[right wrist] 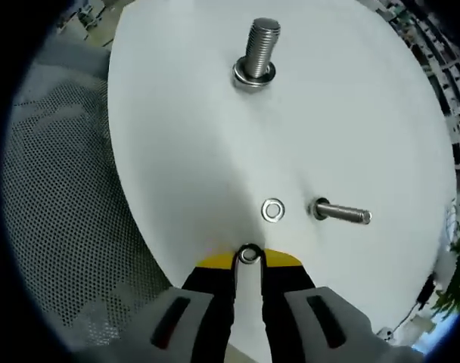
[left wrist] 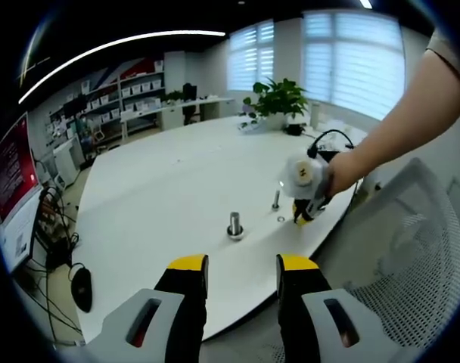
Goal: Place the washer onto the threaded stud by aligning its center hole with the stud, sliding it down to the base, and recovering from edge contact or off-axis alignment until the washer reaches the visible bottom stop.
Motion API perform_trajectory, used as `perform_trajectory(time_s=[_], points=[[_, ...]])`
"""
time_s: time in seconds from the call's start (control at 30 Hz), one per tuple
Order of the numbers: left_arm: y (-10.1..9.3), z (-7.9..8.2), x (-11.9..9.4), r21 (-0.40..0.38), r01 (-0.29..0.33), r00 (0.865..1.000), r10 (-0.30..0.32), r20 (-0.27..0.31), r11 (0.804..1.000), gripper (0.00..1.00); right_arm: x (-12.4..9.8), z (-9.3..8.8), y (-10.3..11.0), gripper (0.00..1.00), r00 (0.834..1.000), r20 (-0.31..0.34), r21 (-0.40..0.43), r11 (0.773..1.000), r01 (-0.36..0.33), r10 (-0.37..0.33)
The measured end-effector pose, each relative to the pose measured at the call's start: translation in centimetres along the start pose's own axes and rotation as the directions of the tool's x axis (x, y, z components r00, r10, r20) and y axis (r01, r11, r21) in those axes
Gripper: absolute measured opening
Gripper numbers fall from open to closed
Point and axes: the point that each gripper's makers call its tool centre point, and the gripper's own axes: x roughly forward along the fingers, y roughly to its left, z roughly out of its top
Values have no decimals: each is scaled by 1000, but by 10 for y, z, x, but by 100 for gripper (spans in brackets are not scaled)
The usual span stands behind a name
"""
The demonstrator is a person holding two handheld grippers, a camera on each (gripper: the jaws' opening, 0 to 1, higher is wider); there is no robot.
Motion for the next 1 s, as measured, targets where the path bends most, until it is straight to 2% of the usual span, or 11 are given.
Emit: perform_trajectory(time_s=[0.17,0.3,0.57,0.73,0.9,1.0], points=[[-1,1,-1,5,4,1000,-4,4,1000,34,-5,-9,-1,13,997,58,53,998,46,-49],[-1,2,-1,5,3,1000,-3,11,1000,34,-15,-14,-5,13,996,81,147,989,28,-40],[0,7,-3,3,-3,999,2,40,1000,34,-38,-10,-20,13,991,113,176,983,45,-65],[0,10,-4,2,-3,998,3,56,1000,34,-54,1,-31,13,984,155,202,978,54,-87],[-1,12,-4,3,3,998,-3,66,1000,34,-68,6,-40,13,978,180,198,978,68,-104],[-1,12,-4,4,2,998,-3,68,1000,34,-74,9,-48,13,973,202,223,972,70,-116]])
